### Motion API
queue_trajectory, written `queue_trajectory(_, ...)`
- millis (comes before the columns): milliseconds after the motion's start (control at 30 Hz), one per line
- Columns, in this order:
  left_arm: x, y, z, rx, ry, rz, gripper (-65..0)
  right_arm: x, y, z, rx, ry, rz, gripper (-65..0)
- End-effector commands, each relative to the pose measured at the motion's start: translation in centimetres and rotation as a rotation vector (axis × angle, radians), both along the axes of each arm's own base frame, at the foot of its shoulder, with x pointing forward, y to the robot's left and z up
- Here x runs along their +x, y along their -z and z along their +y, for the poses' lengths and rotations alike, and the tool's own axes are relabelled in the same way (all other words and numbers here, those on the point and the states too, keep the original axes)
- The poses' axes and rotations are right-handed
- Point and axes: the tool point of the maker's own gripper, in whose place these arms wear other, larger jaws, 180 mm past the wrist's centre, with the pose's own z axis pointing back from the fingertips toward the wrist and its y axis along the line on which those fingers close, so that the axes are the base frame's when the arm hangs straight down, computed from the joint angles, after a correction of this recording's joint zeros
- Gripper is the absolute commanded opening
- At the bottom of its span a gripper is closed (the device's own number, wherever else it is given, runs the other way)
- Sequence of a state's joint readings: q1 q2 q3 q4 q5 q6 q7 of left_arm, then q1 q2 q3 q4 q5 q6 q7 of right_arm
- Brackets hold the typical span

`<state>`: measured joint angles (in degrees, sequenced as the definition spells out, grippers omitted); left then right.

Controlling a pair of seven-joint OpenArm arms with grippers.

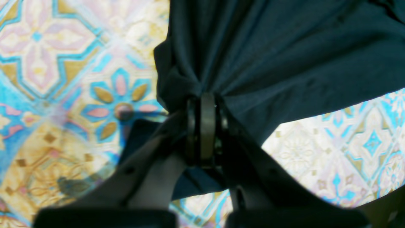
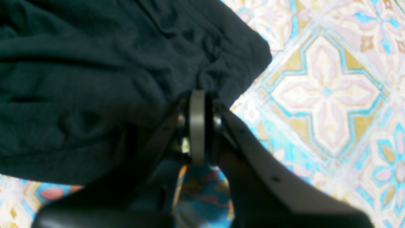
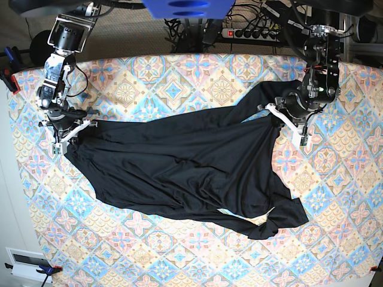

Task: Layout the t-shirt on the table in an organized manner, then fold the t-shirt properly
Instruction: 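Pull the grasped side edge with the left gripper away from the right gripper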

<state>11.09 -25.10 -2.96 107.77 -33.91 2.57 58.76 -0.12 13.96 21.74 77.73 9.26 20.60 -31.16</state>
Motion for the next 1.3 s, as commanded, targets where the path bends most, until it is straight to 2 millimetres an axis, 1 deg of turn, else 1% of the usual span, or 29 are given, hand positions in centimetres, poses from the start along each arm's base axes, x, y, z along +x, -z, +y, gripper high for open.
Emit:
queue_trajectory(0,0.3,-0.8,-0.2,-0.006,0.03,-0.003,-62.6,1.2,-1.8,-0.6,-0.016,-0.003,-0.06,-65.0)
queue_trajectory(100,-1.0,-0.7,-0.6,-0.035,0.086,0.076,-57.8,1.2,-1.8,-0.5,-0.018,-0.005,-0.059,-65.0)
queue_trajectory(233,-1.2,-1.6,-0.3,-0.06,0.114,0.083,-52.3,1.2,-1.8,-0.5,-0.018,-0.005,-0.059,-65.0)
queue_trajectory(367,-0.9,-2.2,0.5,-0.071,0.114,0.082,-44.4,1.2,-1.8,-0.5,-0.018,-0.005,-0.061,-65.0)
queue_trajectory(400,-0.3,-2.5,0.6,-0.068,0.111,0.067,-42.9,1.2,-1.8,-0.5,-0.018,-0.005,-0.061,-65.0)
queue_trajectory(433,0.1,-2.5,1.1,-0.068,0.091,0.064,-41.5,1.2,-1.8,-0.5,-0.018,-0.005,-0.059,-65.0)
queue_trajectory(500,0.7,-1.9,3.6,-0.072,0.008,0.08,-39.4,1.3,-2.0,-0.5,-0.02,-0.006,-0.065,-65.0)
queue_trajectory(533,0.7,-1.1,4.7,-0.083,-0.039,0.1,-38.8,1.3,-2.0,-0.5,-0.019,-0.006,-0.065,-65.0)
queue_trajectory(567,0.8,-0.5,5.4,-0.099,-0.082,0.113,-38.3,1.3,-2.0,-0.5,-0.019,-0.006,-0.065,-65.0)
queue_trajectory(600,1.4,-0.2,6.1,-0.113,-0.121,0.114,-38.0,1.3,-2.1,-0.5,-0.019,-0.006,-0.067,-65.0)
queue_trajectory(667,2.0,0.9,6.9,-0.145,-0.178,0.138,-37.8,1.3,-2.0,-0.5,-0.019,-0.006,-0.065,-65.0)
queue_trajectory(733,2.2,2.0,7.2,-0.17,-0.212,0.168,-37.9,1.2,-2.0,-0.5,-0.019,-0.006,-0.064,-65.0)
queue_trajectory(767,2.4,2.3,7.2,-0.179,-0.221,0.172,-37.9,1.2,-2.0,-0.5,-0.019,-0.006,-0.064,-65.0)
queue_trajectory(933,3.3,2.9,4.7,-0.251,-0.224,0.174,-37.9,1.3,-2.0,-0.5,-0.019,-0.006,-0.065,-65.0)
queue_trajectory(1033,2.8,3.7,2.6,-0.255,-0.172,0.209,-38.2,1.2,-2.0,-0.5,-0.019,-0.006,-0.064,-65.0)
queue_trajectory(1133,1.9,4.8,0.7,-0.241,-0.108,0.254,-38.7,1.3,-2.1,-0.5,-0.019,-0.006,-0.067,-65.0)
queue_trajectory(1167,1.5,5.2,0.2,-0.236,-0.089,0.27,-40.6,1.3,-2.0,-0.5,-0.018,-0.006,-0.065,-65.0)
queue_trajectory(1200,1.4,5.3,0.3,-0.225,-0.081,0.276,-44.2,1.3,-2.0,-0.5,-0.018,-0.006,-0.065,-65.0)
queue_trajectory(1267,1.8,4.9,0.5,-0.222,-0.063,0.248,-53.6,1.3,-2.0,-0.5,-0.018,-0.006,-0.065,-65.0)
